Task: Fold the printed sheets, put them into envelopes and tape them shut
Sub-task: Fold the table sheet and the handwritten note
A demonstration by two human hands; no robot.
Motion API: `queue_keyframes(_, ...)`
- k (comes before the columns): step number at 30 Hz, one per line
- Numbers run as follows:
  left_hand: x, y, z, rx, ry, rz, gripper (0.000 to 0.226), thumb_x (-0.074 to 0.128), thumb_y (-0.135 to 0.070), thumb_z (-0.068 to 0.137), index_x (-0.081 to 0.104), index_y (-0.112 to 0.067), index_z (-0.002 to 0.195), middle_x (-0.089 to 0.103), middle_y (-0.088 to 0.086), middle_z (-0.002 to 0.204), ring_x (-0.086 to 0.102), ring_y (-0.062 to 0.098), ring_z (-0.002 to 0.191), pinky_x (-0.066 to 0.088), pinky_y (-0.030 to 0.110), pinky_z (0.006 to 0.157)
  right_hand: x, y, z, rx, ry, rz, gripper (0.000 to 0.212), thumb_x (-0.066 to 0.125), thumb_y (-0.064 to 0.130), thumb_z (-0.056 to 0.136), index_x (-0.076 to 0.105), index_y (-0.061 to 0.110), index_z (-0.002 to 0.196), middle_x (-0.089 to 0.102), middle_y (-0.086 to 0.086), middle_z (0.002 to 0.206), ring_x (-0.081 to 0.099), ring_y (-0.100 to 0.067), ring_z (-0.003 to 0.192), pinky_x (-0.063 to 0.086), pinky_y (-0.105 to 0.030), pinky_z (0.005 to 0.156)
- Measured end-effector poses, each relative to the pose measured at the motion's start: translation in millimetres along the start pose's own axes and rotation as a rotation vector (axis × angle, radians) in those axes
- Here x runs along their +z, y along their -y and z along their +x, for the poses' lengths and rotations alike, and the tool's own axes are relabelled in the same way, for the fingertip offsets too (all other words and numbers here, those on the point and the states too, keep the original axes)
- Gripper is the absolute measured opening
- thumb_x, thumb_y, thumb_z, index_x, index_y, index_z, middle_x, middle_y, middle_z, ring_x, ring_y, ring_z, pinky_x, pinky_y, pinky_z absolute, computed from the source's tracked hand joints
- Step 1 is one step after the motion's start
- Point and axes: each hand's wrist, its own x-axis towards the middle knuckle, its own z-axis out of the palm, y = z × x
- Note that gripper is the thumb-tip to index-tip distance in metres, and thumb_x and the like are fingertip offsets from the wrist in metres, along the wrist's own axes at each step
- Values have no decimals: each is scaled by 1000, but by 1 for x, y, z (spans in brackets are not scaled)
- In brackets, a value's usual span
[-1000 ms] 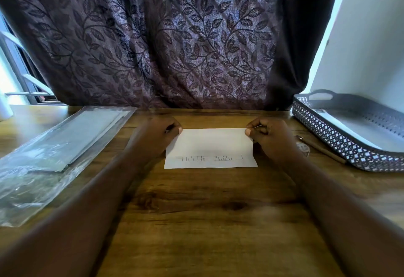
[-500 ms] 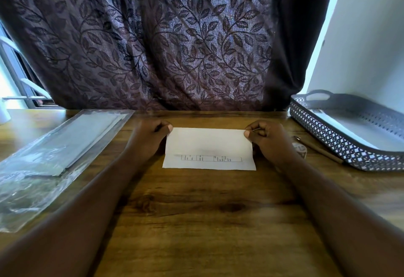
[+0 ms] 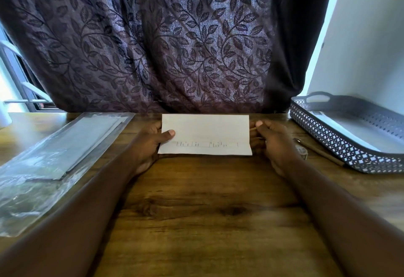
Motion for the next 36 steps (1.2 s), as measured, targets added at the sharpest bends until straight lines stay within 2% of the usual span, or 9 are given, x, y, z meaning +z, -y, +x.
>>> queue_keyframes(2, -1, -1, 0, -6, -26, -70, 32, 50, -4, 100, 57, -8, 132, 74, 12, 116, 72, 28, 103, 63, 39, 77, -3, -3, 3, 25, 100, -1, 21, 49, 5, 103, 61, 7, 120, 77, -9, 88, 75, -27, 71, 58, -35, 57)
queue_keyframes(5, 2, -3, -2, -21, -32, -126, 31, 48, -3, 101, 59, -10, 129, 74, 12, 115, 73, 26, 100, 63, 38, 73, -5, -6, 4, 9, 291, -73, 50, 66, -9, 88, 54, 13, 130, 76, -10, 107, 75, -34, 91, 59, -29, 64)
queue_keyframes(7, 6, -3, -4, -28, -11, -110, 32, 47, -1, 101, 59, -10, 129, 73, 13, 116, 74, 25, 97, 63, 36, 71, -3, -6, 3, -16, 356, -102, 58, 73, -7, 83, 52, 14, 133, 76, -12, 109, 75, -33, 94, 57, -27, 65)
queue_keyframes(12, 10, -3, -6, -51, 21, -97, 32, 47, -3, 101, 54, -8, 132, 72, 20, 114, 74, 36, 94, 64, 37, 73, -1, -2, 0, -46, 312, -66, 41, 72, 8, 88, 57, 13, 126, 77, -10, 106, 75, -33, 90, 58, -27, 62)
queue_keyframes(18, 12, -6, -7, -68, 25, -114, 53, 42, -55, 96, 60, -12, 121, 73, 13, 115, 72, 30, 103, 63, 44, 76, 1, -4, 1, -60, 260, -112, 33, 66, 11, 94, 60, 14, 126, 77, -5, 106, 76, -33, 83, 60, -29, 63)
queue_keyframes(21, 15, -5, -10, -35, 81, -38, 40, 65, -25, 83, 60, -6, 118, 69, 16, 120, 73, 28, 100, 64, 42, 74, 0, -6, 3, -47, 232, -93, 33, 66, 11, 94, 59, 13, 127, 77, -6, 105, 76, -34, 83, 60, -33, 66)
queue_keyframes(24, 17, -1, -8, -34, 57, 29, 38, 69, 3, 80, 59, -4, 117, 67, 17, 121, 74, 28, 95, 64, 39, 65, -1, -7, 4, -36, 194, -69, 33, 66, 12, 95, 60, 11, 127, 78, -8, 101, 76, -34, 82, 61, -34, 65)
queue_keyframes(31, 26, -2, -9, 14, 18, 9, 33, 65, 4, 89, 58, -6, 119, 69, 12, 118, 74, 22, 96, 63, 34, 68, 8, 1, -4, 26, 100, 218, 30, 65, 16, 95, 60, 4, 123, 76, -17, 100, 74, -32, 83, 59, -42, 75)
queue_keyframes(36, 47, 2, -12, 84, 34, -104, 39, 64, 4, 90, 55, -4, 128, 70, 13, 121, 71, 26, 106, 62, 35, 74, 34, 4, -20, 55, 285, 294, 46, 69, 26, 86, 59, 10, 127, 75, -11, 114, 73, -28, 100, 60, -48, 82)
